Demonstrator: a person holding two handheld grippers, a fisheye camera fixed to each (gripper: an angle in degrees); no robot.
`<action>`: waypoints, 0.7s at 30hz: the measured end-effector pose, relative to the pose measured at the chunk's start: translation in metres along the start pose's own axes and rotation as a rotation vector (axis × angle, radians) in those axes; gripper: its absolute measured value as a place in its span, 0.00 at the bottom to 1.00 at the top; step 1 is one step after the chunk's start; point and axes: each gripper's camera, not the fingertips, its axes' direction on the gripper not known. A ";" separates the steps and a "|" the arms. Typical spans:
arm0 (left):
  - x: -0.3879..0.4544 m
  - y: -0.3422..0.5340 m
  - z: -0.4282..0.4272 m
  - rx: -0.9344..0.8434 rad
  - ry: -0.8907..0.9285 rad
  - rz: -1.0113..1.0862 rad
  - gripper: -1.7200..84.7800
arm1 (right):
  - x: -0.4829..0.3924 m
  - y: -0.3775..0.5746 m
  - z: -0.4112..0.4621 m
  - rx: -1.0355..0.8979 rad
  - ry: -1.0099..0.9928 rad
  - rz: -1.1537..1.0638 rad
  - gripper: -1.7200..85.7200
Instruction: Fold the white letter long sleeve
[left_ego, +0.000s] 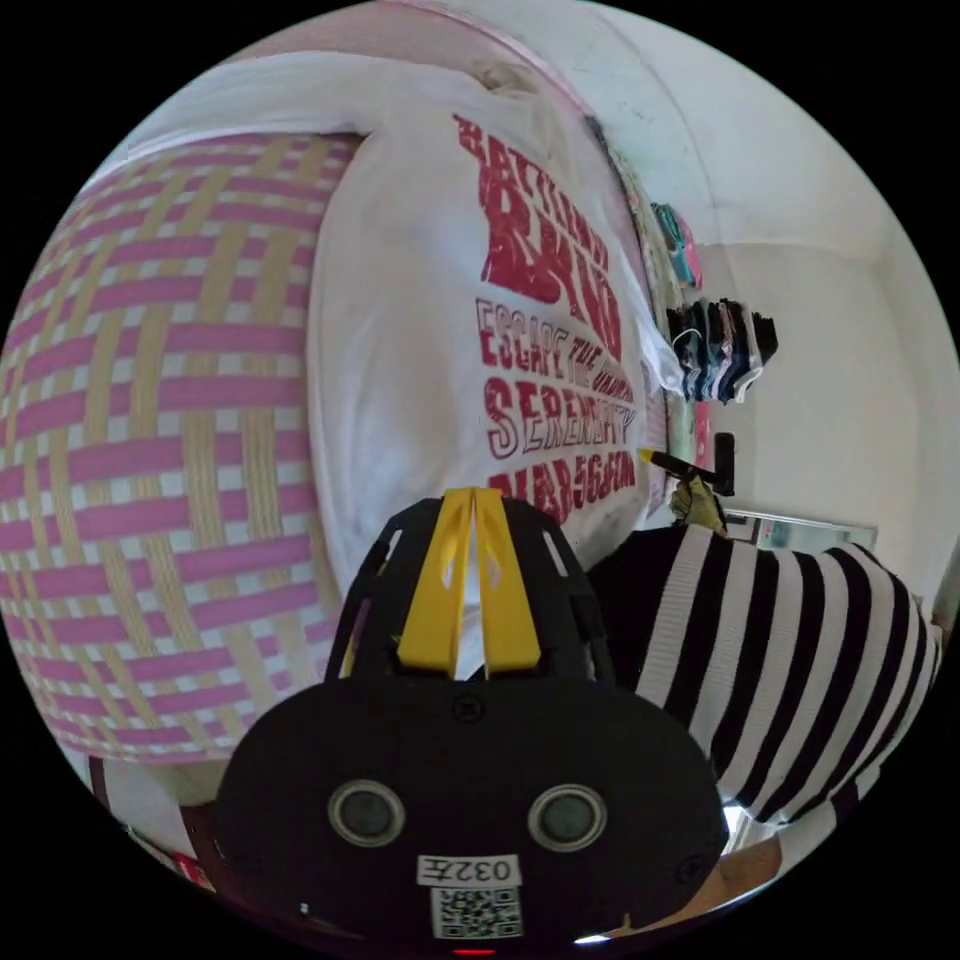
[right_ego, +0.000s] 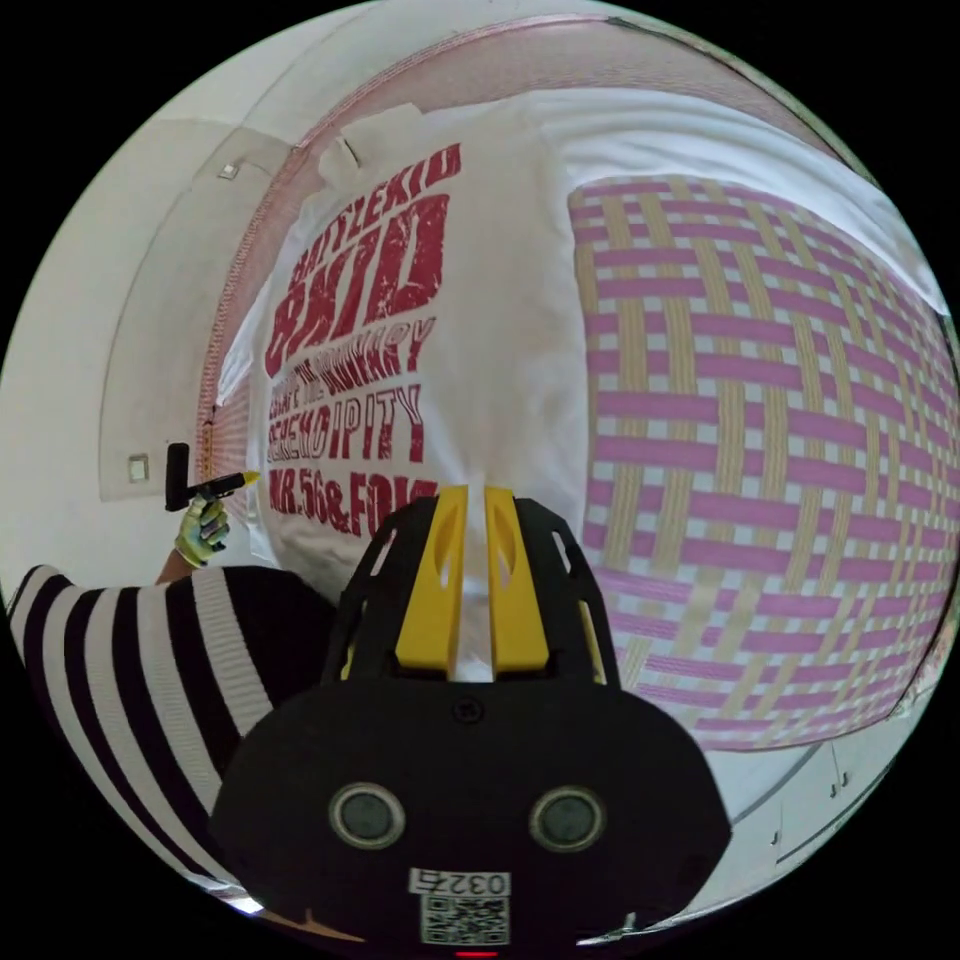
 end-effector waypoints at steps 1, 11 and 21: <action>0.000 0.003 0.001 -0.015 -0.045 -0.008 0.01 | 0.002 0.003 0.001 -0.003 0.000 -0.003 0.06; -0.002 0.060 -0.033 0.123 -0.089 -0.142 0.04 | 0.041 0.052 -0.023 0.124 -0.121 0.023 0.09; -0.004 0.090 -0.021 0.083 -0.011 -0.153 0.04 | 0.078 0.090 -0.014 0.048 -0.232 0.038 0.07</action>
